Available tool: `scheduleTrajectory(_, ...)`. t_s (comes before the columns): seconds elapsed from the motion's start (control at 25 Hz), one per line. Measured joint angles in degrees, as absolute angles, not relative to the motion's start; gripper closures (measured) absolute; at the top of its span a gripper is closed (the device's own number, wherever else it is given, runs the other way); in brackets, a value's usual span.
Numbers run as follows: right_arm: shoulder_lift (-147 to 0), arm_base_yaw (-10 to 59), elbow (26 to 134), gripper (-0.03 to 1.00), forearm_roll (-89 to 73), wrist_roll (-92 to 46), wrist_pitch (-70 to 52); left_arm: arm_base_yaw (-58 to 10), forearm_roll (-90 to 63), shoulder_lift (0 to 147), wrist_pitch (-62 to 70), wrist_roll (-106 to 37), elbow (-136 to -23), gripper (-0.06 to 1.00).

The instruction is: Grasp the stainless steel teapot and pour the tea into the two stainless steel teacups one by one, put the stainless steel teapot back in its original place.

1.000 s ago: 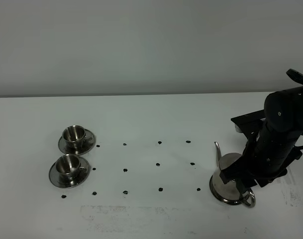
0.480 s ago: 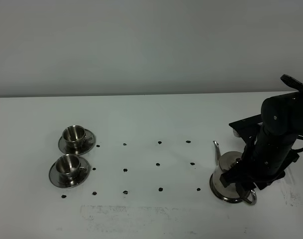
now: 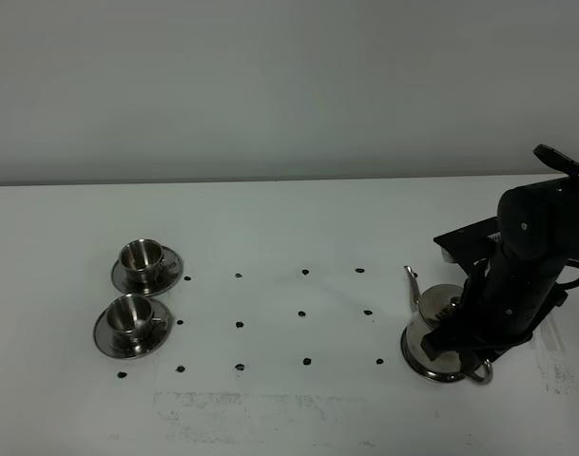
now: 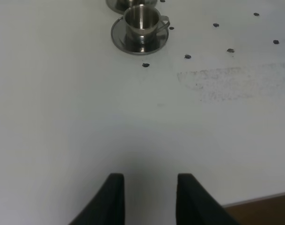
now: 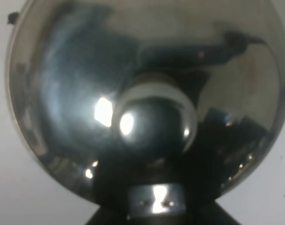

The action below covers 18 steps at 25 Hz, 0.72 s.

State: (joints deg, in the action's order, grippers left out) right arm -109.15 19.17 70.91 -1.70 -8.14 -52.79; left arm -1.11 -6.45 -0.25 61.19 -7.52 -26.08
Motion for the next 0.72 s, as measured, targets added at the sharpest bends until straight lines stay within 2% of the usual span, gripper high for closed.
scheduleTrajectory(0.72, -102.7, 19.2, 70.9, 0.78, -3.0, -9.8, -54.0, -1.1, -6.5, -0.2, 61.2, -7.5, -26.1, 0.64)
